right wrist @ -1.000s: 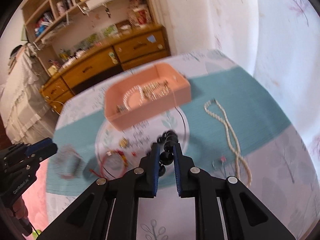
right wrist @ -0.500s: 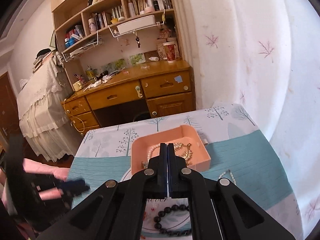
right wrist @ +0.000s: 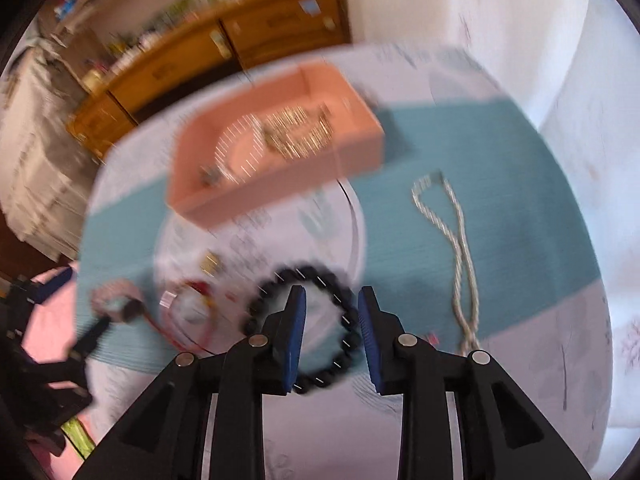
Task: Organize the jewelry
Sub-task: 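Lift the black bead bracelet with the right gripper while the left regrips the watch, then place the watch and black bead bracelet into the pink tray with both grippers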
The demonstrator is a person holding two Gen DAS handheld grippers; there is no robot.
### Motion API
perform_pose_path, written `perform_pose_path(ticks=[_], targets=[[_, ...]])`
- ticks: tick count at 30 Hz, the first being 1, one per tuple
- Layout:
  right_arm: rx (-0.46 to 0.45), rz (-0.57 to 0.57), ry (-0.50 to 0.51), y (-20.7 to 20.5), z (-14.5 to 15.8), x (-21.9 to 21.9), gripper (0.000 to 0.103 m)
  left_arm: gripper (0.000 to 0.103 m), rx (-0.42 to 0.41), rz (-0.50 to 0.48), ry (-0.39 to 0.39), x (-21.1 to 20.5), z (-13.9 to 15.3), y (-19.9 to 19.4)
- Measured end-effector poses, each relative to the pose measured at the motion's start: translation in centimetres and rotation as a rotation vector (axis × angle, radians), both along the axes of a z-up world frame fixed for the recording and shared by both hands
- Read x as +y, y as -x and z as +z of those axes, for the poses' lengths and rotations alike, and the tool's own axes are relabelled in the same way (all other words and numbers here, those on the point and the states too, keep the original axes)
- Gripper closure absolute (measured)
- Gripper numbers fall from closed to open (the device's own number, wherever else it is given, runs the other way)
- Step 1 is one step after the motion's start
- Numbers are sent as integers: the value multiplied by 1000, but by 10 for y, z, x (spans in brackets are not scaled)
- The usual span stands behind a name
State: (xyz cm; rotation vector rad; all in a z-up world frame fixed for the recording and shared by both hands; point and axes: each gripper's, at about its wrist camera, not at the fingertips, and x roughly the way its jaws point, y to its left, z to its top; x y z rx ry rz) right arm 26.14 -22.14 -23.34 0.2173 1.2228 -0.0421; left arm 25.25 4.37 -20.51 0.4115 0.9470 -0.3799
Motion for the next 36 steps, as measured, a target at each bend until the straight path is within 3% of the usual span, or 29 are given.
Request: perform_pose_path(ticks=[6,8,12,14,16,20,36], targets=[[103,-9,19,3,-29,-5,81,37,-9,8,1,2,-12,-9],[117,-8,25,3,-33,-4,82,50,-3,0,8,2,-16,-10],[109,1,51,-2,-37,0,88,60,8,-10,6,-2,-23,-13],[111,15,61,-6,-38,-2,88,77,9,-10,5,-3,-25,-14],[113,26,52,-8,-35,-1,88,86,20,-5,8,-4,-26,-17],[94,37,3,-11,-28,4,89,86,16,4,37,-2,-19,-18],[-119,185,-49,-43,79,24,89,86,-134,-35,123,-32,51,-24]])
